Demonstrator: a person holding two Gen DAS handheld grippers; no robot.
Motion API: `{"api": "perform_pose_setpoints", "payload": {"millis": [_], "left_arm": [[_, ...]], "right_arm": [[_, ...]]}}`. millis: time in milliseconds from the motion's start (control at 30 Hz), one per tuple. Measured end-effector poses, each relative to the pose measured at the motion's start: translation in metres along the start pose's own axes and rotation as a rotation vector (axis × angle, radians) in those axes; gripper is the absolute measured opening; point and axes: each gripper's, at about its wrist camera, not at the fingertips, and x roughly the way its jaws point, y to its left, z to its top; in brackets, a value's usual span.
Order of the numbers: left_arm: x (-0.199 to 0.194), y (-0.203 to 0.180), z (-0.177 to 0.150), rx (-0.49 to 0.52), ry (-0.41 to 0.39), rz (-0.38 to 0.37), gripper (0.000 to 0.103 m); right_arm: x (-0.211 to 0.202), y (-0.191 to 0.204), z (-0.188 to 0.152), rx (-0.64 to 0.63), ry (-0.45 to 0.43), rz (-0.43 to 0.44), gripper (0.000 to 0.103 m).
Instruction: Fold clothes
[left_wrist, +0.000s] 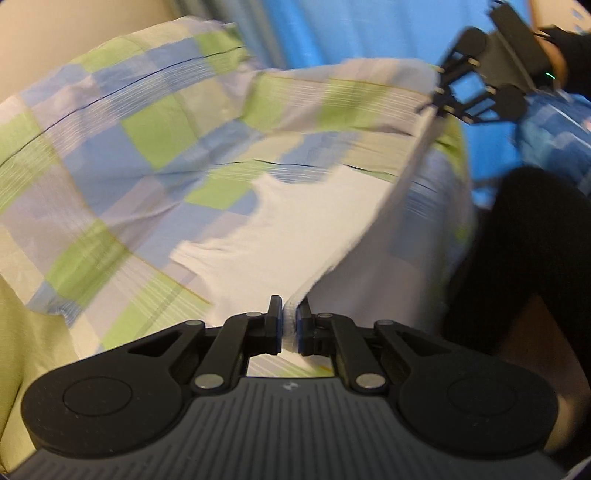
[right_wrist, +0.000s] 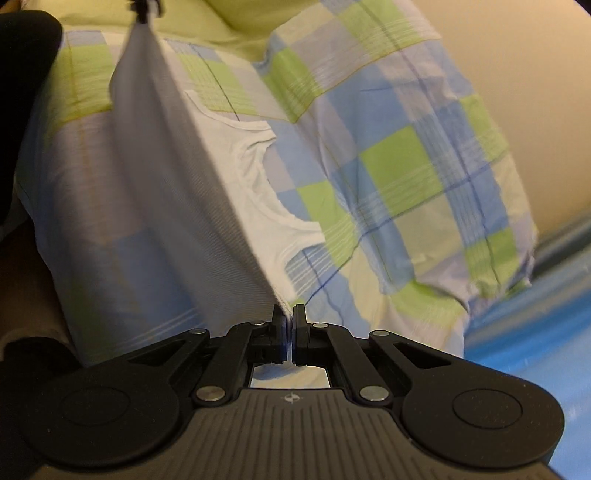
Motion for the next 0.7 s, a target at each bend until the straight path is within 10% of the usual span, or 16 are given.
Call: {"api": "perform_pose_setpoints", "payload": {"millis": [367,467,700], "left_arm": [[0.158,0.099,-0.021,-0.254,0.163,-0.114,0.015],[0.159,0.121,-0.03,-0.384,0.106,-0.079,0.03],[0.125,0.137,-0.059,-0.599,-0.016,-0.064,0.025]], "right_arm": [[0.181,-0.073,-0.023,0.337,0.139,0.352,0.01],[0.183,-0.081,-0.034,0.458,0.103,0.354,0.037],[0.166,-0.098,-0.067,0.784,0.018,0.336,0.043]]}}
